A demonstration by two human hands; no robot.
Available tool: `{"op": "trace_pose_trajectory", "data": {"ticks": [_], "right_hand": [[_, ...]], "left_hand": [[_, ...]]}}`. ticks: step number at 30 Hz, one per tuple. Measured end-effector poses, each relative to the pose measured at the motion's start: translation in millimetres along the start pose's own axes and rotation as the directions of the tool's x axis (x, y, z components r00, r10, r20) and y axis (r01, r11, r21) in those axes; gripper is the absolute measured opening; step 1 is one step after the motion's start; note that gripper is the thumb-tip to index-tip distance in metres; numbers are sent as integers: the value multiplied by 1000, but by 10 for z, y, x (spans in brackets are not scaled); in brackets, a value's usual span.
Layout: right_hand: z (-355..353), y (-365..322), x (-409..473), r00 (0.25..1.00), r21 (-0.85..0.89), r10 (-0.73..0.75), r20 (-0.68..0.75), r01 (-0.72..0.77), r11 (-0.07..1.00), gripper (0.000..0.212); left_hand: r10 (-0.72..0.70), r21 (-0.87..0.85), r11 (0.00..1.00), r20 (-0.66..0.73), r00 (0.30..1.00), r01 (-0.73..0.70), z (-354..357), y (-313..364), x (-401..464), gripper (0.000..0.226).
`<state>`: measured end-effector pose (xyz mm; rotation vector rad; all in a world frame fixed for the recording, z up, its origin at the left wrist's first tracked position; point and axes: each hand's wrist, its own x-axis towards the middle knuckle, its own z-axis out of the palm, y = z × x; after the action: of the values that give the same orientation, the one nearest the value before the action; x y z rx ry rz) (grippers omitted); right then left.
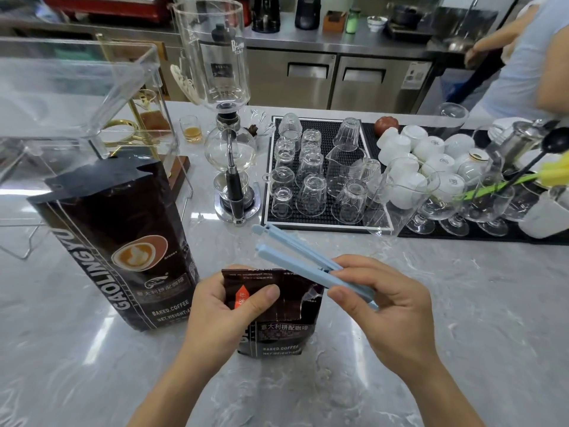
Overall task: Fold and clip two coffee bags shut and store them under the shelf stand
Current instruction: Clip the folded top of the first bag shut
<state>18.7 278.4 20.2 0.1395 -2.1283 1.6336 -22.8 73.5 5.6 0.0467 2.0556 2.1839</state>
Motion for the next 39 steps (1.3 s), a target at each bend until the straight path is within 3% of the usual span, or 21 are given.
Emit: {"op": "trace_pose_trajectory", "data": {"ticks": [11, 16, 22, 30, 39], "right_hand": [[19, 21, -9, 998, 90, 47, -30, -44, 995, 23], [40, 12, 8, 998, 170, 65, -17, -61, 984, 21], [78, -10, 14, 991, 254, 136, 12, -135, 958, 23], [137, -121, 56, 978, 232, 195, 75, -207, 950, 34], [174, -176, 110, 962, 91, 226, 151, -241, 966, 39]], "left_hand": [[17, -12, 1000, 8, 1000, -17, -1, -5, -1, 30], [23, -15, 1000, 6, 1000, -23, 6, -15, 1, 12], [21, -15, 1000, 9, 1000, -20, 5, -4, -12, 19], [-4, -4, 1000, -14, 1000, 4, 29, 22, -25, 19], [85, -5, 996, 36, 996, -85, 31, 56, -40, 15]]}}
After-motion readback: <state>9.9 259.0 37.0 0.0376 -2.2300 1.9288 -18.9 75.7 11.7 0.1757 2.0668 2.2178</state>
